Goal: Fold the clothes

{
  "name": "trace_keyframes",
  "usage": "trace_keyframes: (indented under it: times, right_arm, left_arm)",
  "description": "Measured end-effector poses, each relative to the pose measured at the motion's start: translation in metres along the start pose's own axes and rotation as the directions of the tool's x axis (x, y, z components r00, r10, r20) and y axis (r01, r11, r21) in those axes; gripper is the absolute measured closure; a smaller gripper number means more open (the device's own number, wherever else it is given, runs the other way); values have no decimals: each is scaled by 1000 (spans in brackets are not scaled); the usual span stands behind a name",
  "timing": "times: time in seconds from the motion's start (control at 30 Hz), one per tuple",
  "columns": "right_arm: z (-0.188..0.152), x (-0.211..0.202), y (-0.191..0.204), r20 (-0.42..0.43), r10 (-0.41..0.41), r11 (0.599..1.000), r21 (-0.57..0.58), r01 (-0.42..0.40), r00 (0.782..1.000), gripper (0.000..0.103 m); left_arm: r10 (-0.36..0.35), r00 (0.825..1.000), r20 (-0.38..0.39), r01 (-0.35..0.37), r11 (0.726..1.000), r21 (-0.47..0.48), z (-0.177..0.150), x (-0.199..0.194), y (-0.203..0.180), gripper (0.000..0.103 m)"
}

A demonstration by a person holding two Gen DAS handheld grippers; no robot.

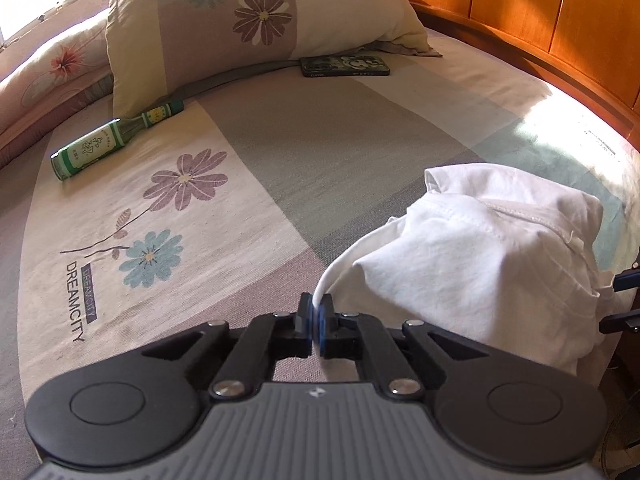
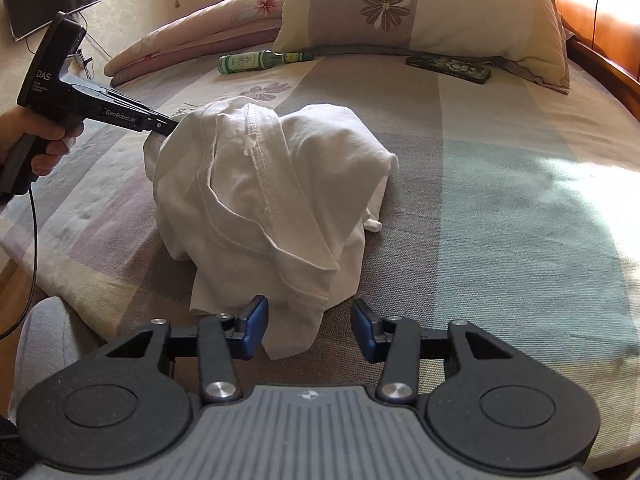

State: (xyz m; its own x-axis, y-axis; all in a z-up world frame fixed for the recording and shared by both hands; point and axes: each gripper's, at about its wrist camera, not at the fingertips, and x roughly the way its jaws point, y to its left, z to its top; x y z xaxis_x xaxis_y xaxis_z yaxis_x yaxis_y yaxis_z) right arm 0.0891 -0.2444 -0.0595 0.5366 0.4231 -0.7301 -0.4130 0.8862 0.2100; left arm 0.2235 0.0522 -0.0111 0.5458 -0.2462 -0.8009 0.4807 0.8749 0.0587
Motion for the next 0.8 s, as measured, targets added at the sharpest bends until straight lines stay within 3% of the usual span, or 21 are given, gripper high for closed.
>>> trace_keyframes:
  times: [0.03, 0.07, 0.2, 0.4, 0.6, 0.8]
  right_arm:
    - [0, 2, -1, -11, 11, 1000, 7, -11, 1000, 86]
    - [1, 4, -1, -18, 16, 1000, 8, -16, 1000, 98]
    - [16, -12, 1, 24, -39, 997, -71, 40, 999, 98]
    - [80, -31, -7, 123, -115, 962, -234, 141, 986, 98]
    - [153, -6, -21, 157, -166, 930, -305, 207, 974, 98]
    - [211, 61, -49, 104, -233, 920, -299, 254, 967, 98]
  left_arm:
    - [5, 1000, 2, -5, 1000, -5, -2, -3, 2, 102]
    - [11, 1000, 6, -11, 1000, -8, -3, -5, 3, 102]
    - [51, 998, 28, -51, 999, 2, -4, -20, 6, 102]
    - [106, 992, 73, -104, 994, -27, 7, -42, 24, 102]
    - [160, 982, 96, -157, 987, -37, 27, -44, 40, 102]
    - [193, 978, 82, -189, 980, -54, 54, -17, 64, 102]
